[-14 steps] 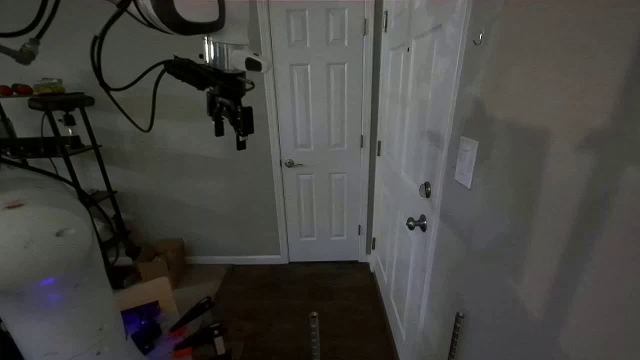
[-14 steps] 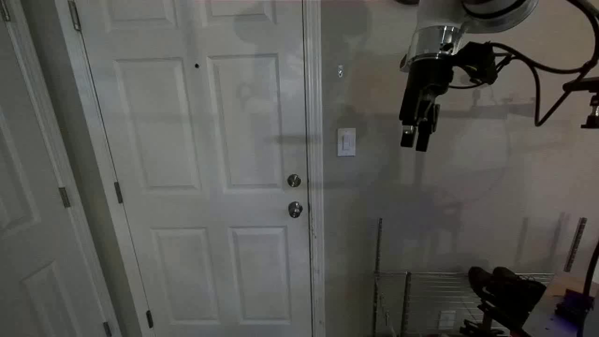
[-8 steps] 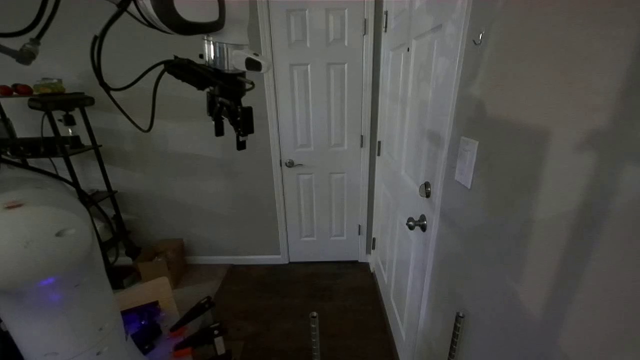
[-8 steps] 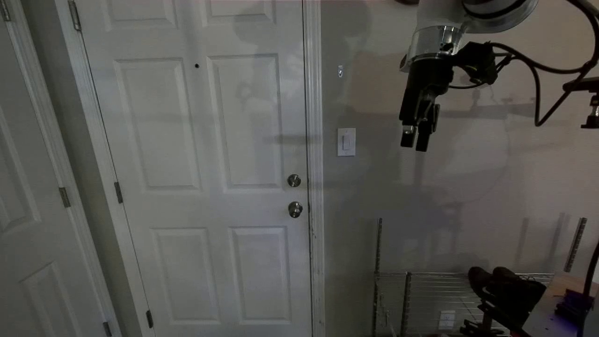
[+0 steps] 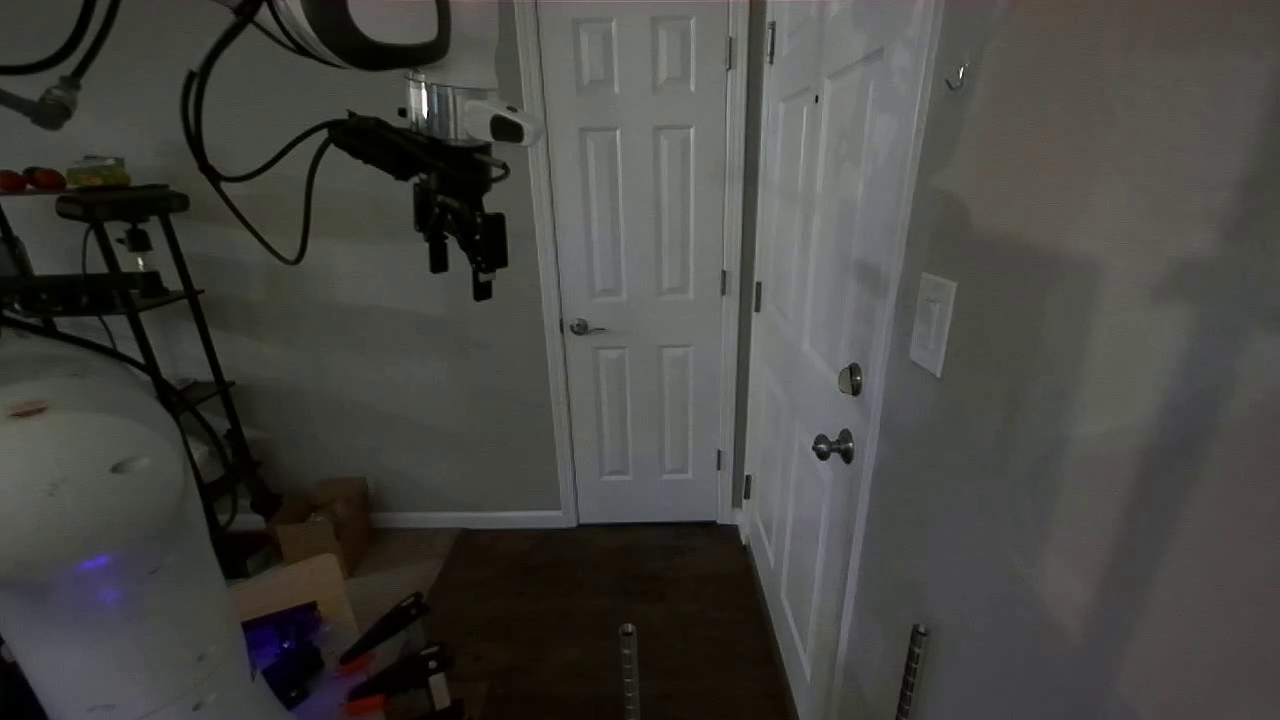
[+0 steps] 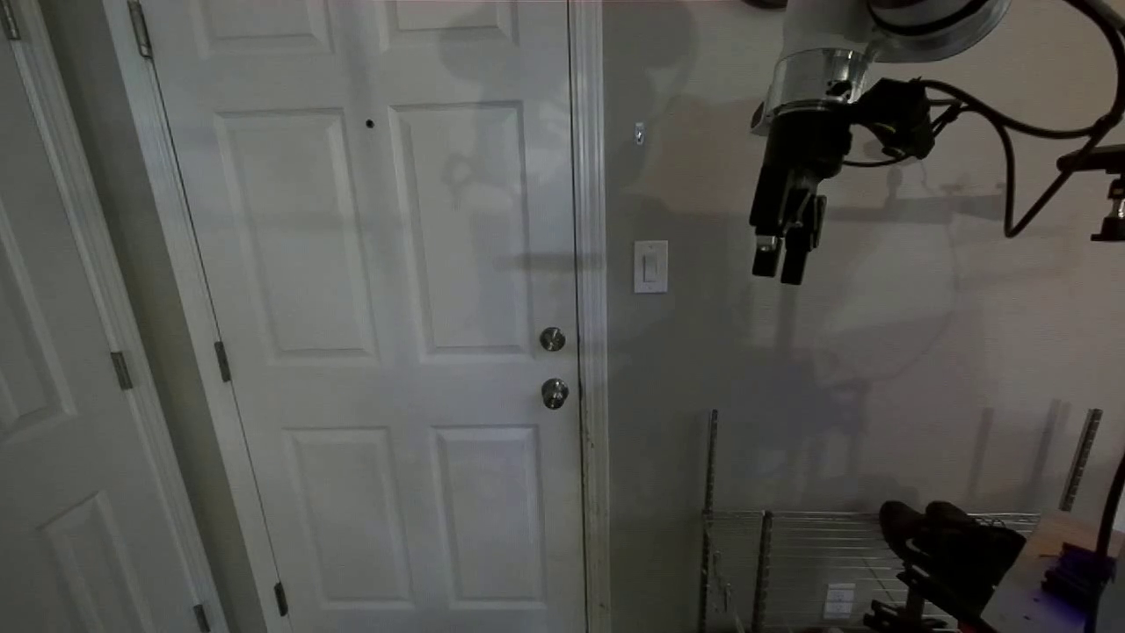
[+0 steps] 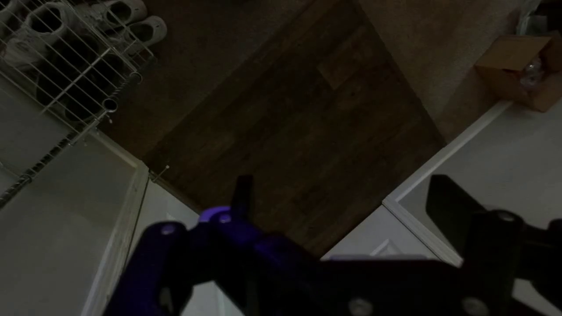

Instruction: Turn on the light switch.

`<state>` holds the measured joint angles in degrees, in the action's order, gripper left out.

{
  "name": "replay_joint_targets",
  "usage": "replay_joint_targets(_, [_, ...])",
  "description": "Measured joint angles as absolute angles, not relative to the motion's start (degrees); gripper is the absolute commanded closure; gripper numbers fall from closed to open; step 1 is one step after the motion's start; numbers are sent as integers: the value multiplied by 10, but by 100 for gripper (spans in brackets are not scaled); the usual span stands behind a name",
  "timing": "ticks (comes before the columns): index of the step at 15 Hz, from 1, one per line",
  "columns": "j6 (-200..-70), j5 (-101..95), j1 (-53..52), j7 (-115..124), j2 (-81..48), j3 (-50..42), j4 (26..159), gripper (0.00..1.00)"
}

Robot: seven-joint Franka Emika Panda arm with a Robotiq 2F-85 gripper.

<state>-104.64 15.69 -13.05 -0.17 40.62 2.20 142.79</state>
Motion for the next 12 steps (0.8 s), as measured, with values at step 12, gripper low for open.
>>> replay_joint_targets(12, [-1048,157,-119,6,406,36,1434,0])
